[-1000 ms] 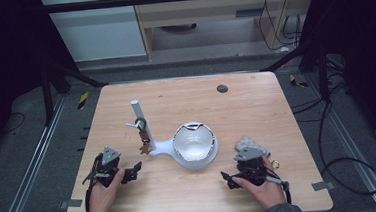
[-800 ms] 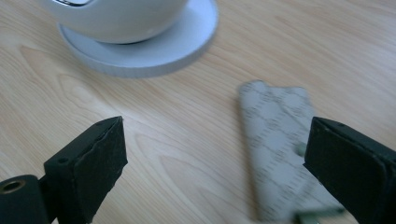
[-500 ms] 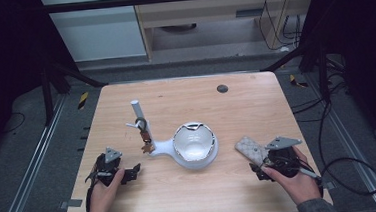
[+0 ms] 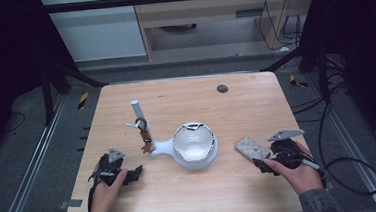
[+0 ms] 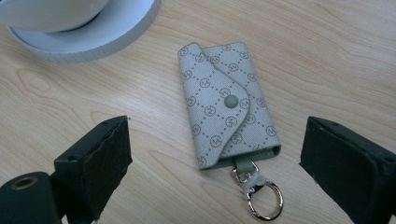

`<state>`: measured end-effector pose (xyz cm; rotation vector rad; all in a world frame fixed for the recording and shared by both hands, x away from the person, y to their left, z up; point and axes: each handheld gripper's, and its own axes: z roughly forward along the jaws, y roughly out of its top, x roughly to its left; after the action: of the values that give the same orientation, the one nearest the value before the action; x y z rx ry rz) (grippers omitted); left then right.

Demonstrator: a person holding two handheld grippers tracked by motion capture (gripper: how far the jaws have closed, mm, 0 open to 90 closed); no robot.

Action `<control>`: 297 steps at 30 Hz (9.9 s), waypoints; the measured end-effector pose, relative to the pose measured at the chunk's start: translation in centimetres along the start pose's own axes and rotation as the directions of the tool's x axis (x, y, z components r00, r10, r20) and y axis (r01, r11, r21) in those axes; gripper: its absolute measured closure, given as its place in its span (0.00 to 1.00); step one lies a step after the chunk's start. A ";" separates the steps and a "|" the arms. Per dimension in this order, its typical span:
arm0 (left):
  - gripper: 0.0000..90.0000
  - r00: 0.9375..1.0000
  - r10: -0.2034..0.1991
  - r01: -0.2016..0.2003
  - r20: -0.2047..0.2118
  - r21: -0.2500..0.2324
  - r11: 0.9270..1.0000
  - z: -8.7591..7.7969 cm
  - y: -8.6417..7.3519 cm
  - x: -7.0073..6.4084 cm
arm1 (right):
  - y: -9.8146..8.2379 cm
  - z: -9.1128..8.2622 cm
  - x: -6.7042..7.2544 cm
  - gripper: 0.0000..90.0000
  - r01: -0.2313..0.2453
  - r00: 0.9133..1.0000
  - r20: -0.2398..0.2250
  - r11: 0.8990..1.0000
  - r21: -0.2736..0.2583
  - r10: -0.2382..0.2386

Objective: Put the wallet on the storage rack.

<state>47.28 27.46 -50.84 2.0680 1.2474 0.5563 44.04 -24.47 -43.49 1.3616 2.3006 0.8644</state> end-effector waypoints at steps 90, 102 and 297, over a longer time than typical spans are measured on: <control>0.00 1.000 0.015 -0.015 0.019 0.007 1.000 0.0 0.0 -0.2 | 8.2 -3.0 3.1 0.35 0.339 0.941 -0.081 0.915 0.220 -0.329; 0.00 1.000 0.012 -0.012 0.018 0.005 1.000 0.0 0.0 -0.2 | 10.9 -3.5 6.7 0.35 0.437 0.900 -0.118 0.874 0.212 -0.421; 0.00 0.999 0.021 -0.021 0.029 0.002 1.000 0.1 0.0 -0.3 | 16.4 4.7 14.0 0.26 0.448 0.889 -0.230 0.858 0.253 -0.396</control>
<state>47.19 27.20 -50.90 2.0863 1.2112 0.5329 50.85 -4.82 -36.08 0.8365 2.8056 0.5179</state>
